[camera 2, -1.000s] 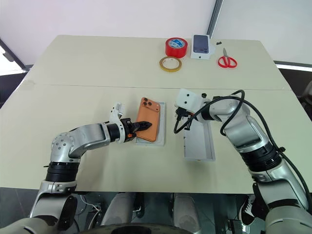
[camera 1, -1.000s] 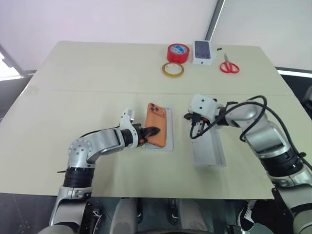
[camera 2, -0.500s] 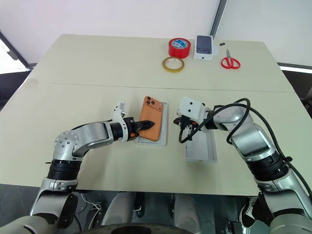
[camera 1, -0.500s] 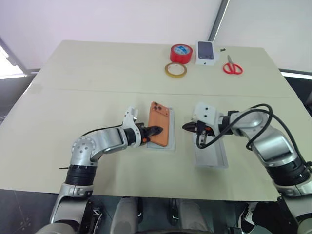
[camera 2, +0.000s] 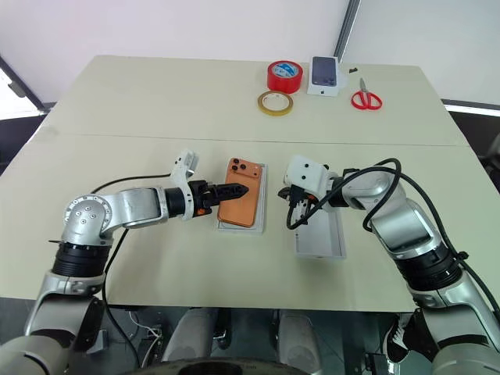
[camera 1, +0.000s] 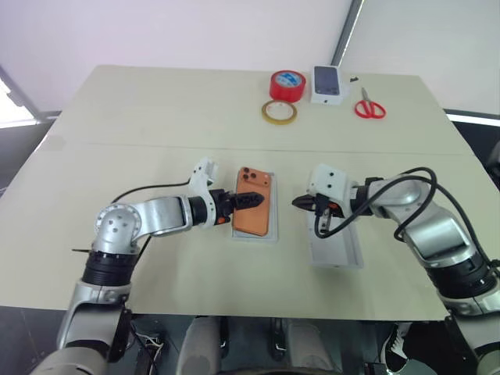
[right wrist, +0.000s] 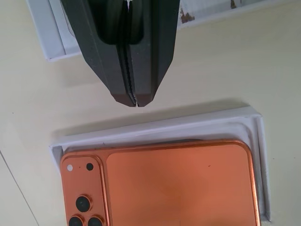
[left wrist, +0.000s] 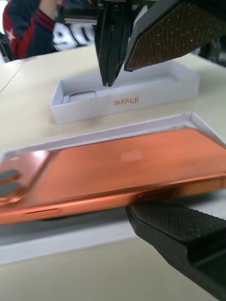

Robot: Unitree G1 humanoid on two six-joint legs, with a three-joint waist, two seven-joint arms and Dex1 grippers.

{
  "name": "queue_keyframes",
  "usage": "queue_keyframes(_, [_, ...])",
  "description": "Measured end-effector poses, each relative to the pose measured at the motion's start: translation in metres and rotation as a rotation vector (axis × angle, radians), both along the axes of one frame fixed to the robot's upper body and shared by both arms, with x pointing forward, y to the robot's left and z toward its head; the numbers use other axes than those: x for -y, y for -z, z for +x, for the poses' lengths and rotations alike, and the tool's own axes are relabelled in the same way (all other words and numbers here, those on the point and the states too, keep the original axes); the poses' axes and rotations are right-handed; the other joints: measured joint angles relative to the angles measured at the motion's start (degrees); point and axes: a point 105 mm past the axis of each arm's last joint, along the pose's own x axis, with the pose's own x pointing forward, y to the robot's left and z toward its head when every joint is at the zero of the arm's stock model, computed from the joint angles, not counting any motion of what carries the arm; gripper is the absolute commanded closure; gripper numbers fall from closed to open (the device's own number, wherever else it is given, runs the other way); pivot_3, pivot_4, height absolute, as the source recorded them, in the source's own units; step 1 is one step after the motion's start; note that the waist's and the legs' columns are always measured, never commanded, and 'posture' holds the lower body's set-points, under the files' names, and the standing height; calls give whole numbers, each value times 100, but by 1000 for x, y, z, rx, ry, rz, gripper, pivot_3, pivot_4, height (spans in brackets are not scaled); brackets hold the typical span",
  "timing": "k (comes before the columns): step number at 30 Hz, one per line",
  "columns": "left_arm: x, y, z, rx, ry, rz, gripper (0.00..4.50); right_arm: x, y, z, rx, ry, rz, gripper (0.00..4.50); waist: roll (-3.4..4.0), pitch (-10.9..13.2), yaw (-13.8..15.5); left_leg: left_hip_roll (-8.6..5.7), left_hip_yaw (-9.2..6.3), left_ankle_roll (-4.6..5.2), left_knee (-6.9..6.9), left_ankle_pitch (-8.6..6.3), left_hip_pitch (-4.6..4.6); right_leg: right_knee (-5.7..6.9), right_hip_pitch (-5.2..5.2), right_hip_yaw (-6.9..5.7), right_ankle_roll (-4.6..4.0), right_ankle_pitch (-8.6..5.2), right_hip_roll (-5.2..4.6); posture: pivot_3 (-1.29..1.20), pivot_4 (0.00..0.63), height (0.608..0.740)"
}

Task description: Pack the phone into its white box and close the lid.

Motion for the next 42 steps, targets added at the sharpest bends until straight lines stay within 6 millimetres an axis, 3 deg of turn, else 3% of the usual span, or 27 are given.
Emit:
queue_keyframes(4, [3, -19, 0, 109, 72, 46, 51, 0, 0, 1, 4, 2, 1, 4500, 1, 1, 0, -10, 2, -4, 0, -12, -1, -11, 5, 0, 0, 0, -7, 0, 150, 740])
queue_keyframes(11, [6, -17, -2, 162, 131, 75, 51, 2, 1, 4, 14, 22, 3, 4500, 2, 3, -6, -5, 3, 11, 0, -10, -5, -12, -1, 0, 0, 0, -12, 0, 150, 740])
queue_keyframes(13, [-4, -21, 8, 219, 79, 107, 51, 3, 0, 5, 22, 31, 2, 4500, 4, 4, -13, -3, 3, 7, 0, -12, -5, -12, -3, 0, 0, 0, -10, 0, 150, 740])
queue_keyframes(17, [-55, -45, 39, 491, -101, 302, 51, 4, -2, 9, 47, 49, -11, 4500, 9, 8, -48, 1, 9, -6, -4, -18, -5, -11, -11, 2, -2, 1, -9, 0, 150, 740])
queue_keyframes(19, [-74, -52, 45, 599, -102, 422, 865, 5, -2, 11, 56, 57, -24, 4500, 10, 8, -39, 0, 17, -7, -15, -19, -9, -15, -22, 5, -2, 0, -14, 0, 150, 740])
queue_keyframes(25, [-80, -36, 43, 680, 68, 569, 4002, -7, -4, 18, 86, 63, -38, 4500, 11, 9, -13, -8, 21, 0, -14, -14, -78, -15, -78, 6, -1, 1, -26, 0, 150, 740])
queue_keyframes(28, [-81, -22, 38, 688, 143, 590, 4002, -19, -11, 21, 105, 62, -8, 4500, 12, 9, -31, -6, 22, 13, -6, -7, -103, -8, -103, 6, 0, 2, -21, 0, 150, 740])
queue_keyframes(32, [-89, -9, 29, 672, 192, 547, 4002, -57, -20, 15, 112, -17, 48, 4500, 13, 10, -79, 19, 28, 13, 4, -7, -101, 6, -103, 4, 2, 3, 4, 0, 150, 740])
queue_keyframes(34, [-100, 0, 18, 646, 222, 520, 4002, -81, -18, 10, 90, -67, 66, 4500, 14, 10, -142, 34, 30, 12, 17, -7, -100, 18, -102, 2, 3, 3, 30, 0, 150, 740])
queue_keyframes(37, [-108, 7, 1, 632, 296, 509, 4002, -102, -13, 7, 57, -86, 81, 4500, 15, 11, -163, 38, 31, 7, 24, -3, -97, 30, -103, 3, -1, 4, 31, 0, 150, 740])
queue_keyframes(42, [-117, 10, -31, 660, 414, 480, 4002, -125, -6, 11, 27, -70, 69, 4500, 18, 12, -150, 50, 38, -12, 25, -9, -95, 32, -131, 3, -14, 12, 16, 0, 150, 740])
